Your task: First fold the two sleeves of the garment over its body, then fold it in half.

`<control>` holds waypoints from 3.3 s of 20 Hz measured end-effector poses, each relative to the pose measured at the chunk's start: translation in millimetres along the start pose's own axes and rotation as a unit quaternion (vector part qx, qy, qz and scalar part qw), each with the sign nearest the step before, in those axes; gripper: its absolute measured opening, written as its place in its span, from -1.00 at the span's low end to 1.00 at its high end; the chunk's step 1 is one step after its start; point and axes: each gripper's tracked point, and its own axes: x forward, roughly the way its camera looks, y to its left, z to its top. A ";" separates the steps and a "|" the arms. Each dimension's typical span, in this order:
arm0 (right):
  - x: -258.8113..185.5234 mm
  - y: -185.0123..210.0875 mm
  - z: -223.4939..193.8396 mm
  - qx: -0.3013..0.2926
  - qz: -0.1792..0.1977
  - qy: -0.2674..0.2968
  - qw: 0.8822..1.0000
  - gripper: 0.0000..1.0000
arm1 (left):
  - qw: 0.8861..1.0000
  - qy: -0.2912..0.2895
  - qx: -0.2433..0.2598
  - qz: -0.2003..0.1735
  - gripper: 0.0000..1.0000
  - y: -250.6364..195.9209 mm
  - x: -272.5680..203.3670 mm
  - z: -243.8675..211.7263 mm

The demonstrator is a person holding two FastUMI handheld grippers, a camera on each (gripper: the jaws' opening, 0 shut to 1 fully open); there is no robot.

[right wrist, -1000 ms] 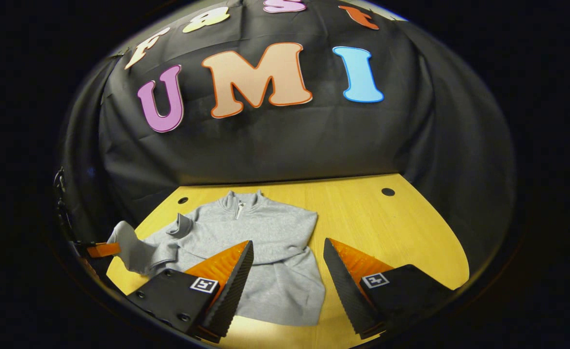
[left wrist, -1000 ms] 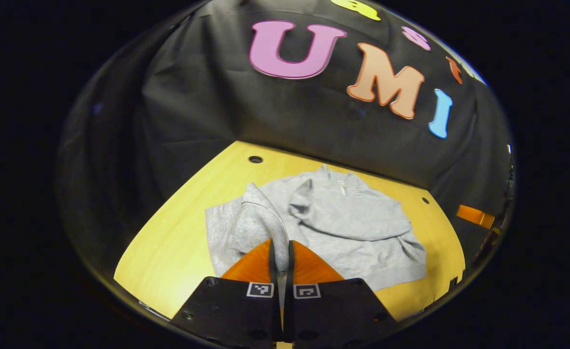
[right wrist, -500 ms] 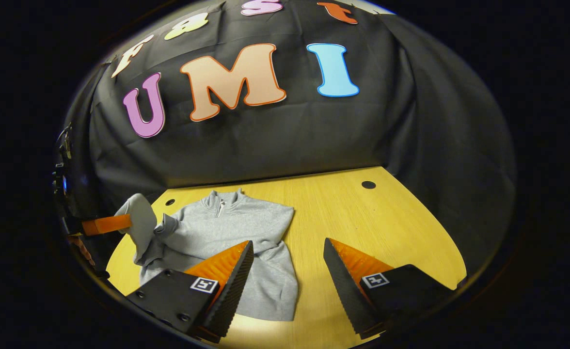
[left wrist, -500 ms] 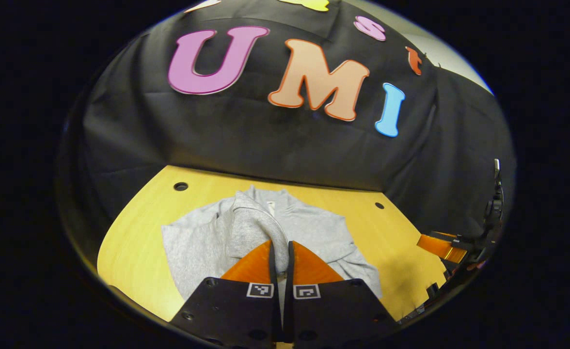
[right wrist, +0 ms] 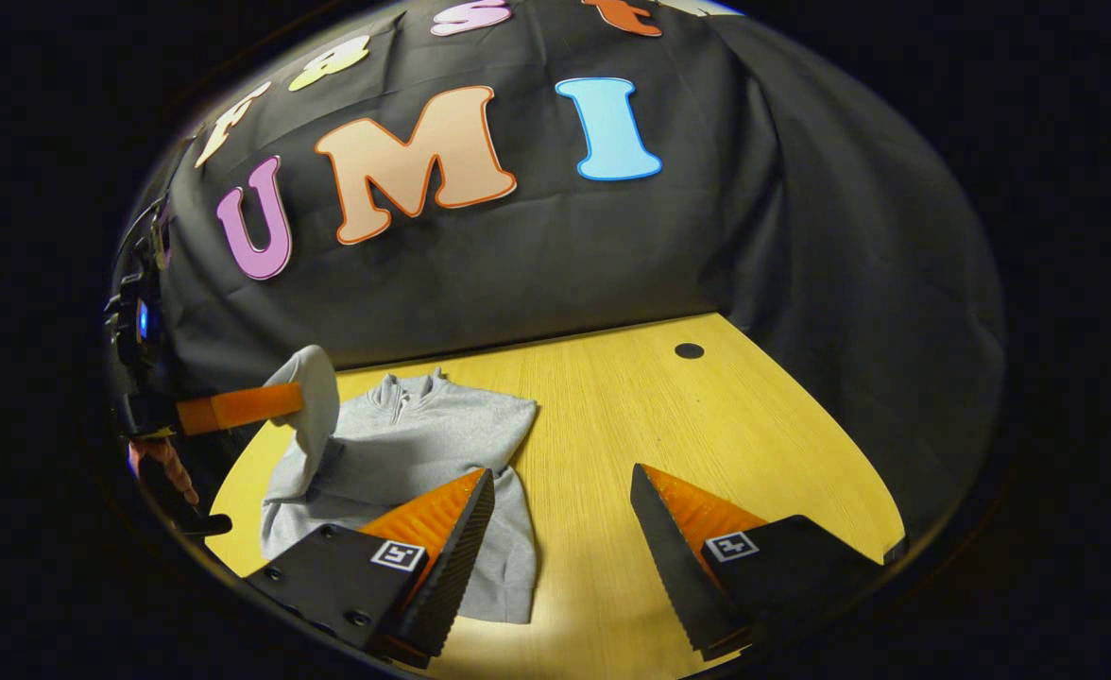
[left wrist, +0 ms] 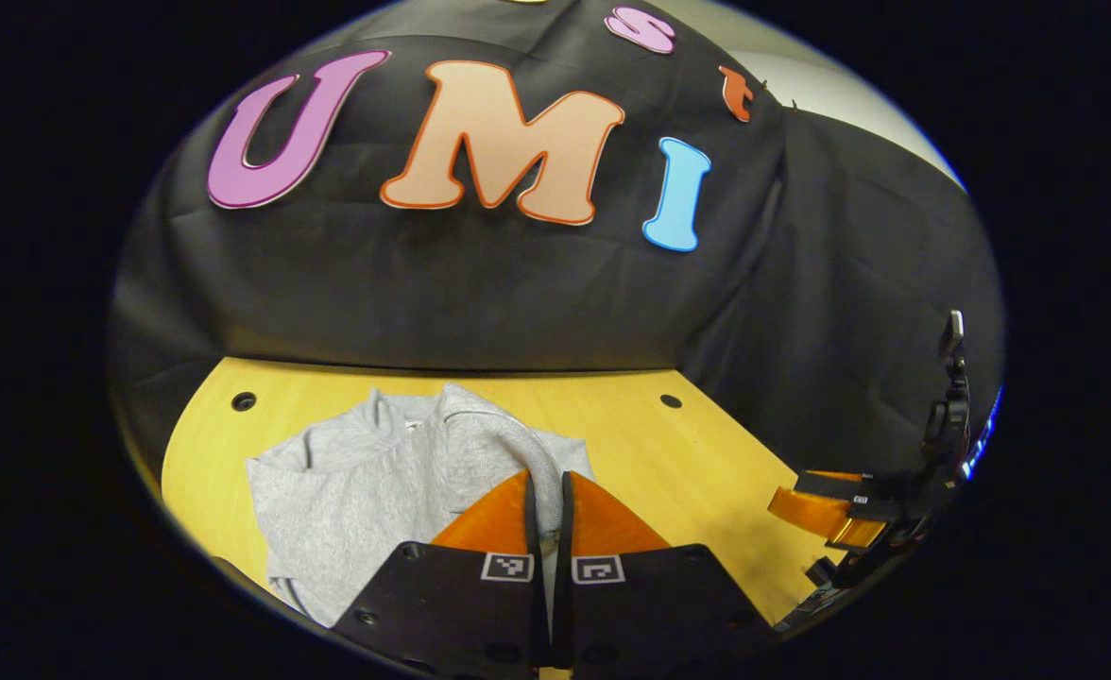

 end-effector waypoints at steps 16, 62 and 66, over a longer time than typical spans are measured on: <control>2.2 -21.2 -26.5 -0.013 0.004 0.026 1.000 0.83 | 0.999 0.011 0.015 -0.030 -0.91 -19.7 117.4 -25.1; 24.6 69.6 -197.1 -0.095 0.037 0.133 0.986 0.69 | 0.967 0.115 -0.021 0.225 0.78 193.6 -183.1 -263.8; 24.7 75.3 -197.5 -0.090 0.044 0.138 0.985 0.49 | 0.971 0.103 -0.032 0.215 0.39 191.6 -179.6 -262.0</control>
